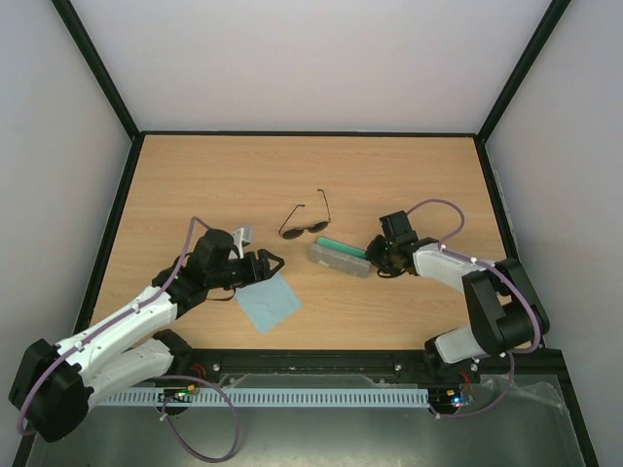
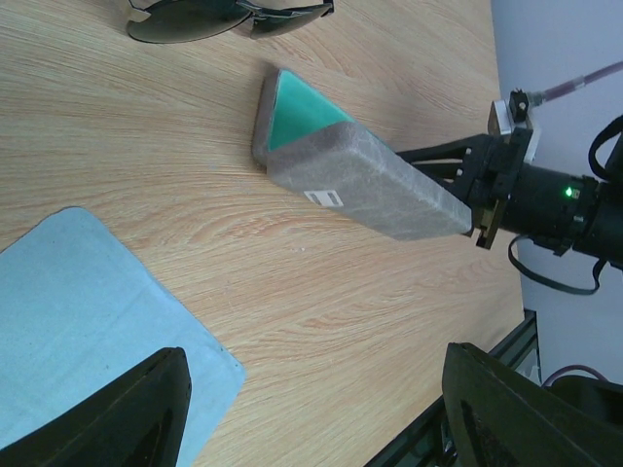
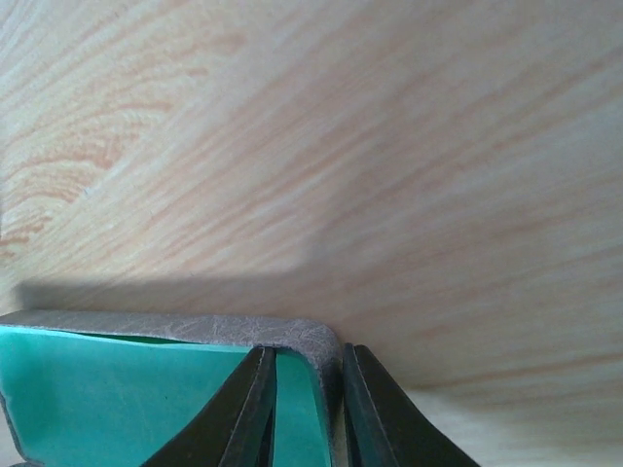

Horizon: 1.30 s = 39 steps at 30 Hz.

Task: Organize the sunglasses
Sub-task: Adjust the sunglasses case at the center of the board.

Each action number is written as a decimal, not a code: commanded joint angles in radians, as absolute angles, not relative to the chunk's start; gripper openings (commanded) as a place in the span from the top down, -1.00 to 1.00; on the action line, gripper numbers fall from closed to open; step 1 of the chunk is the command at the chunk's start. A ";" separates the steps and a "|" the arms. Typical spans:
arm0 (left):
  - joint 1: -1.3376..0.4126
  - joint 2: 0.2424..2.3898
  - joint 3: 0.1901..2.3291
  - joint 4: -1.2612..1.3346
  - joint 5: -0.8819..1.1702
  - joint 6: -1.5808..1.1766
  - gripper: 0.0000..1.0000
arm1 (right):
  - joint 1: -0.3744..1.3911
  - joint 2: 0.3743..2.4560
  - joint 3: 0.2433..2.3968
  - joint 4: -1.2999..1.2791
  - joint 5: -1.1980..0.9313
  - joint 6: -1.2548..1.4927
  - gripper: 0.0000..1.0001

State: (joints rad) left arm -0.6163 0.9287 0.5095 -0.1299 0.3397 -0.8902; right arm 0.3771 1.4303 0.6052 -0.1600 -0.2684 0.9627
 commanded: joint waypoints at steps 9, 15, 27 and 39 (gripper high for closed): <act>-0.610 0.918 0.494 -0.143 0.337 -0.896 -0.48 | 0.341 1.644 0.810 -0.170 -0.155 0.856 0.49; -0.609 0.920 0.500 -0.146 0.339 -0.894 -0.48 | 0.341 1.661 0.903 -0.252 -0.107 0.742 0.25; -0.608 0.956 0.517 -0.140 0.342 -0.886 -0.48 | 0.345 1.540 1.041 -0.435 0.004 0.640 -0.18; -0.608 0.932 0.539 -0.184 0.321 -0.885 -0.59 | 0.518 1.650 1.191 -0.493 -0.093 0.596 0.01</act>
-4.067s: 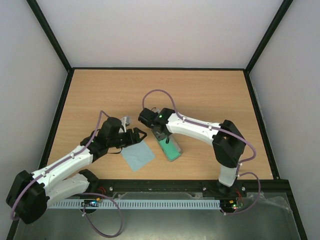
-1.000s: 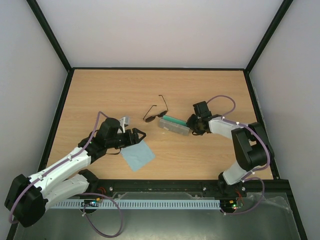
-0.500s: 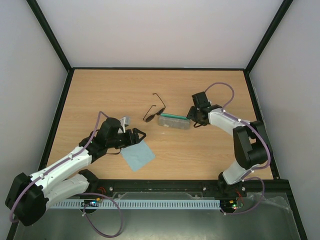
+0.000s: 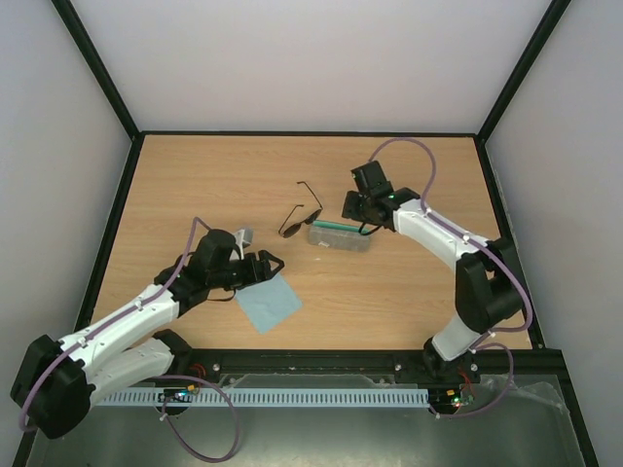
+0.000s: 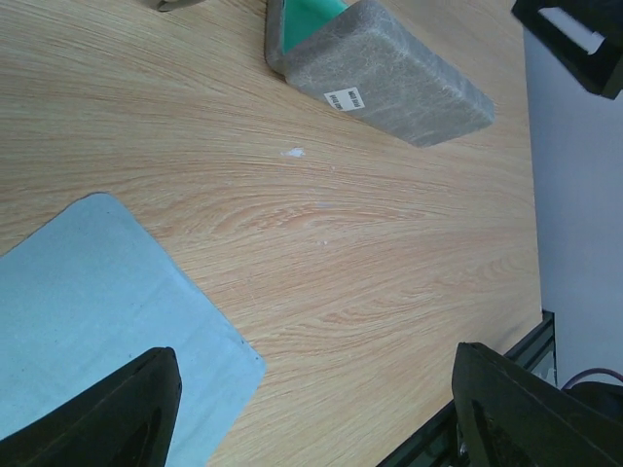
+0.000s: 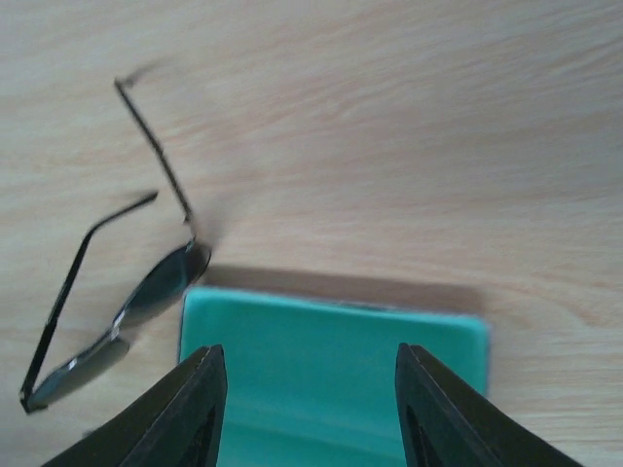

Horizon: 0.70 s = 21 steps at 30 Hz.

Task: Organize the sunglasses
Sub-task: Adjust the sunglasses case at the center of the board.

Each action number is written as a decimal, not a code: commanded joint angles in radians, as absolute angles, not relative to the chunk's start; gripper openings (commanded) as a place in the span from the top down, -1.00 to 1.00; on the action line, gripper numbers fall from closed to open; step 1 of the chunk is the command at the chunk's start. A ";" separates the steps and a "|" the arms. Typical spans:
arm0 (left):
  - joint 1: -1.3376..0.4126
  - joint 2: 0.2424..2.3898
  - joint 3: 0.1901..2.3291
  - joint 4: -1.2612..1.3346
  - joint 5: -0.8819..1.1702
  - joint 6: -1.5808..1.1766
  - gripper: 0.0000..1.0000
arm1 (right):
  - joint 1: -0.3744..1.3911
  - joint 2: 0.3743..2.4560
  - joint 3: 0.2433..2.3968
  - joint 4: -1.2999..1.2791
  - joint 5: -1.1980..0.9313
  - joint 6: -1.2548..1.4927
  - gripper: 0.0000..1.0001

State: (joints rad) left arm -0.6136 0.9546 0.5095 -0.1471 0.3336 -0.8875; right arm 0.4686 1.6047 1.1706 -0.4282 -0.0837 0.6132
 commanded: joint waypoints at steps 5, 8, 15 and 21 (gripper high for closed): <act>-0.608 0.914 0.535 -0.203 0.317 -0.889 -0.61 | 0.597 1.677 1.157 -0.491 -0.078 0.595 0.03; -0.608 0.892 0.528 -0.207 0.310 -0.897 -0.61 | 0.644 1.655 1.113 -0.486 -0.049 0.604 0.05; -0.609 0.863 0.498 -0.208 0.302 -0.911 -0.61 | 0.739 1.584 0.977 -0.447 -0.009 0.631 0.11; -0.609 0.850 0.482 -0.204 0.294 -0.917 -0.61 | 0.779 1.517 0.874 -0.424 0.009 0.683 0.12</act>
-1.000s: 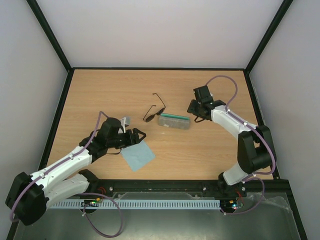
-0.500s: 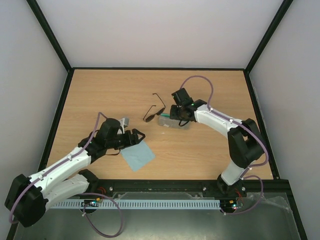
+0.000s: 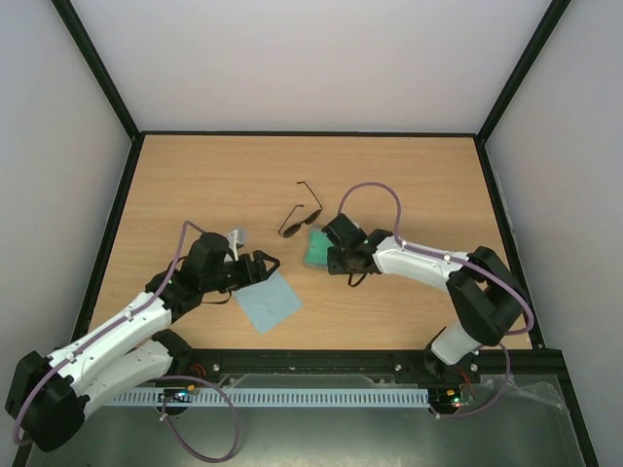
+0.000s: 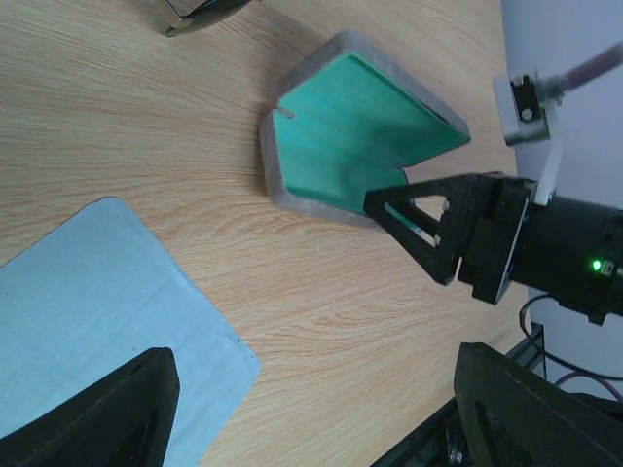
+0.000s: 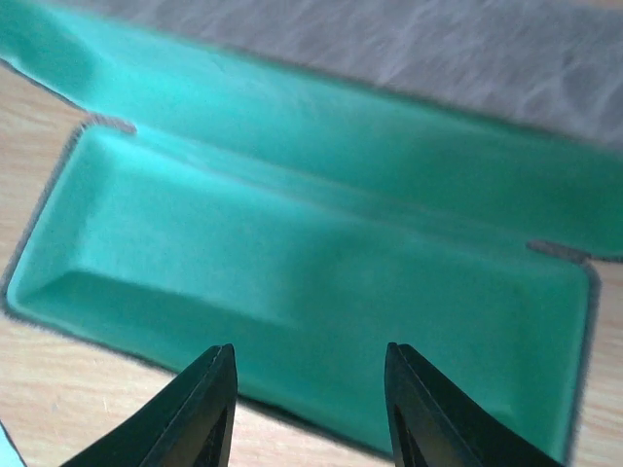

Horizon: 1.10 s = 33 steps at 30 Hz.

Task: Organize the sunglasses
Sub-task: Adjust the sunglasses case at the center of the board, then adjust the glasses cleaning cloth at the center of the board.

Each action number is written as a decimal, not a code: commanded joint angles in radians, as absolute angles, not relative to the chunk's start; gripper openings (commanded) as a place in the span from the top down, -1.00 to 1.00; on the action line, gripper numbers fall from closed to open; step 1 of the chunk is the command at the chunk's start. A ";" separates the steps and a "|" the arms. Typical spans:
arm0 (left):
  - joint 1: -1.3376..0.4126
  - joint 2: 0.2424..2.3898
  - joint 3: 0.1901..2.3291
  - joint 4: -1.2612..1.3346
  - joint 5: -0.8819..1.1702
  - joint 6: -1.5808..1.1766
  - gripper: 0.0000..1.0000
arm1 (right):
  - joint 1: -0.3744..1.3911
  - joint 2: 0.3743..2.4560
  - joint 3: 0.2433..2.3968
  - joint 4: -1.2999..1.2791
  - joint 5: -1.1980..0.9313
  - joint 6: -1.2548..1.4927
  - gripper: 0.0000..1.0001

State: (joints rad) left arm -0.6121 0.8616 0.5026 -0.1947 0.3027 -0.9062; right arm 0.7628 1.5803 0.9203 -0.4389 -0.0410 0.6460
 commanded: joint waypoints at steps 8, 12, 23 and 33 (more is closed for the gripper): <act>-0.610 0.857 0.470 -0.195 0.288 -0.923 -0.62 | 0.783 1.446 0.835 -0.453 0.029 0.685 0.11; -0.608 0.849 0.483 -0.227 0.256 -0.922 -0.67 | 0.819 1.410 0.844 -0.444 0.011 0.682 0.10; -0.463 0.713 0.529 -0.415 0.176 -0.920 -0.99 | 0.962 1.594 1.082 -0.358 -0.207 0.579 -0.10; -0.359 0.586 0.615 -0.560 0.143 -0.918 -0.99 | 0.979 1.934 1.349 -0.460 -0.173 0.503 0.14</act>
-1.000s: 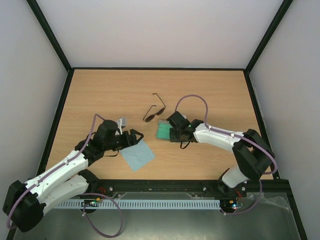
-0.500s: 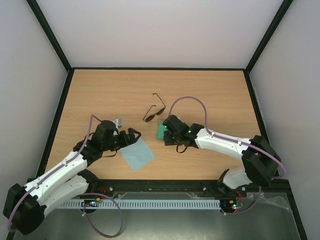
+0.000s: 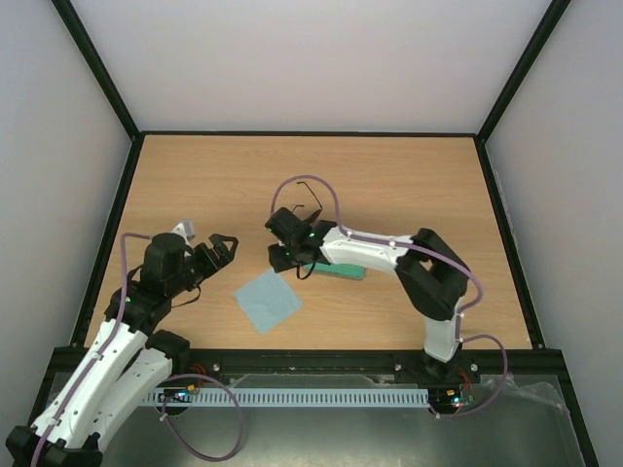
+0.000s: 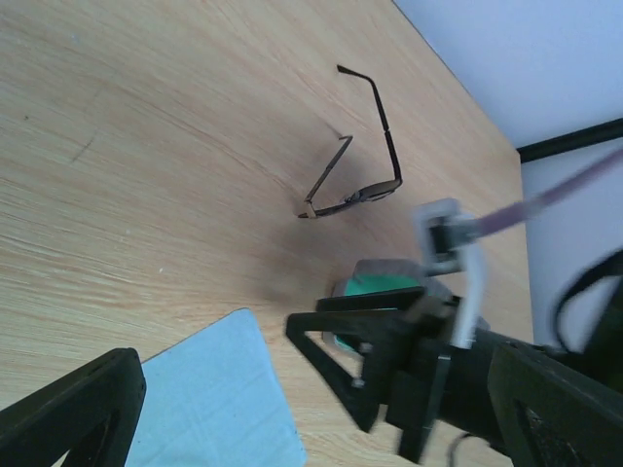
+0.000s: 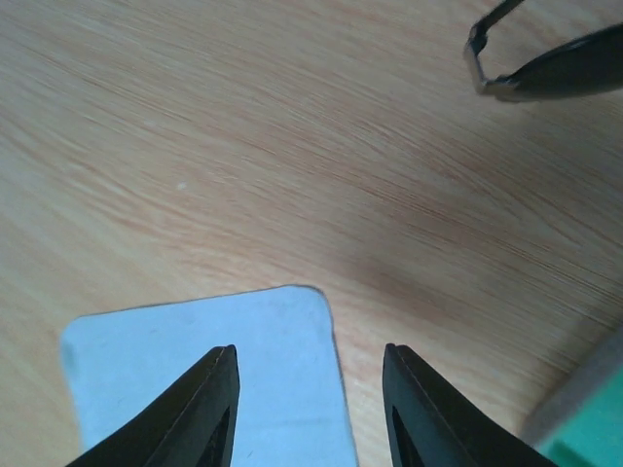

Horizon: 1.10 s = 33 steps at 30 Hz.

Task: Organize the sunglasses
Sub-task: Adjust the glasses cleaning cloth at the center of the board.

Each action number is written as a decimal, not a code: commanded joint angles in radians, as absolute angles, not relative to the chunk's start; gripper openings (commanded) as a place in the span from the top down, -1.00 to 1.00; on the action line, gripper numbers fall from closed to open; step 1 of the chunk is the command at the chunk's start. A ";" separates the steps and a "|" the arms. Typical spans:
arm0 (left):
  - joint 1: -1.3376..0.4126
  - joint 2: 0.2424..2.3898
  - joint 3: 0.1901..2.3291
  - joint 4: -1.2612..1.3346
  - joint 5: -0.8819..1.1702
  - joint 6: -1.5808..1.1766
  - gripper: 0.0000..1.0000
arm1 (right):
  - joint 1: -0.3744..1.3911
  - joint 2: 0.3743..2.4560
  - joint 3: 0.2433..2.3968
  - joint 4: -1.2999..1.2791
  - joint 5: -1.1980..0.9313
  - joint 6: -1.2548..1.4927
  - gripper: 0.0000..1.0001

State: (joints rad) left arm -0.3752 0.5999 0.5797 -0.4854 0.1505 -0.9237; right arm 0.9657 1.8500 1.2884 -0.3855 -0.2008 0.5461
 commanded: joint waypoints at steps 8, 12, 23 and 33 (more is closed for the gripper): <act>-0.350 0.588 0.605 -0.558 0.153 -0.913 -0.98 | 1.000 2.036 1.408 -0.466 -0.139 0.495 0.43; -0.349 0.585 0.594 -0.555 0.156 -0.912 -0.98 | 1.001 2.064 1.422 -0.460 -0.140 0.497 0.54; -0.345 0.583 0.580 -0.547 0.166 -0.911 -0.99 | 1.006 2.102 1.441 -0.474 -0.074 0.497 0.56; -0.344 0.585 0.586 -0.539 0.169 -0.898 -0.98 | 1.024 2.117 1.424 -0.482 -0.075 0.478 0.71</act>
State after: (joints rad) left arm -0.3523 0.5884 0.5919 -0.5415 0.1566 -0.9192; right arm 1.0050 2.0800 1.4311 -0.4385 -0.0998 0.4953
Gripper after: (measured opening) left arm 0.993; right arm 0.155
